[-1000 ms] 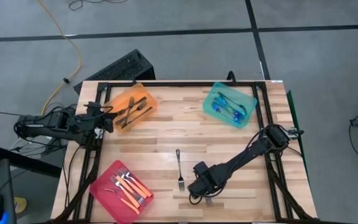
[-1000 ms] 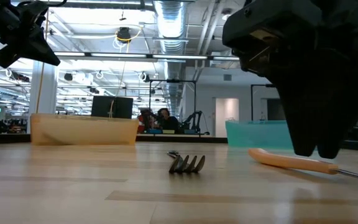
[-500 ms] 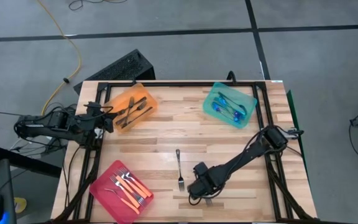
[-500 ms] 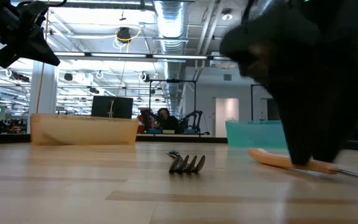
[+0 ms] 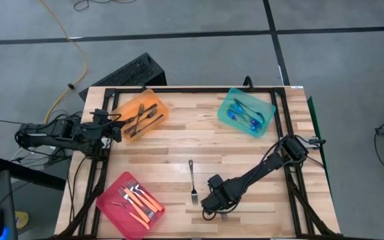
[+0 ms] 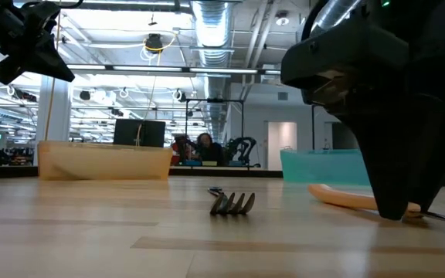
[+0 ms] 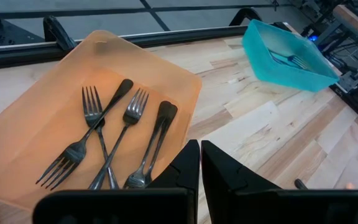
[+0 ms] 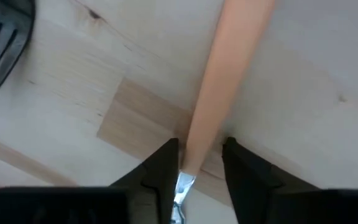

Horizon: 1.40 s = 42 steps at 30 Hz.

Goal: Sort silverware by color (type)
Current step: Put the orange fork into the pink bin

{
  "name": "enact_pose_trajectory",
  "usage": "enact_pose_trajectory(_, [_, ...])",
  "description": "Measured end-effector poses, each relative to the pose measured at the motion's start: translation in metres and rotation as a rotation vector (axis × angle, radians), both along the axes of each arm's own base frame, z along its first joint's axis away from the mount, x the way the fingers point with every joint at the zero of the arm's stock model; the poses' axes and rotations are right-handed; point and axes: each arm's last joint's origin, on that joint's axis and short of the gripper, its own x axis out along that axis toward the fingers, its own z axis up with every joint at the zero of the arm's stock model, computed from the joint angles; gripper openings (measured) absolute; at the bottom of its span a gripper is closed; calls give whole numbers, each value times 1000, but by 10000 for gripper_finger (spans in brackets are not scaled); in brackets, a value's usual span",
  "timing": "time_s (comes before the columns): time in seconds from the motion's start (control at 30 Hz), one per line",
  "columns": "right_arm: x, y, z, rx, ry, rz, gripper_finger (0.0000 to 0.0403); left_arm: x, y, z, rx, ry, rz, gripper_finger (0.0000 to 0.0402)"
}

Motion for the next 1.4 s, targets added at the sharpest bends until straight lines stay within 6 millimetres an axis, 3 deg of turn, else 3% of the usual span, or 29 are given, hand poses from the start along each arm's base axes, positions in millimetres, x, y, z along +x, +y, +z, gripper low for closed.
enact_pose_trajectory(0.27, [-1, 0, 0, 3, 10, -8, 55, 0, 0, 0, 0, 0, 0, 0])
enact_pose_trajectory(0.63, [1, -3, 2, -4, -3, 4, 55, 0, 0, 0, -2, 0, -2, 0])
enact_pose_trajectory(1.4, [15, -40, 30, -61, -66, 96, 55, 0, 0, 0, -2, 0, -1, 0])
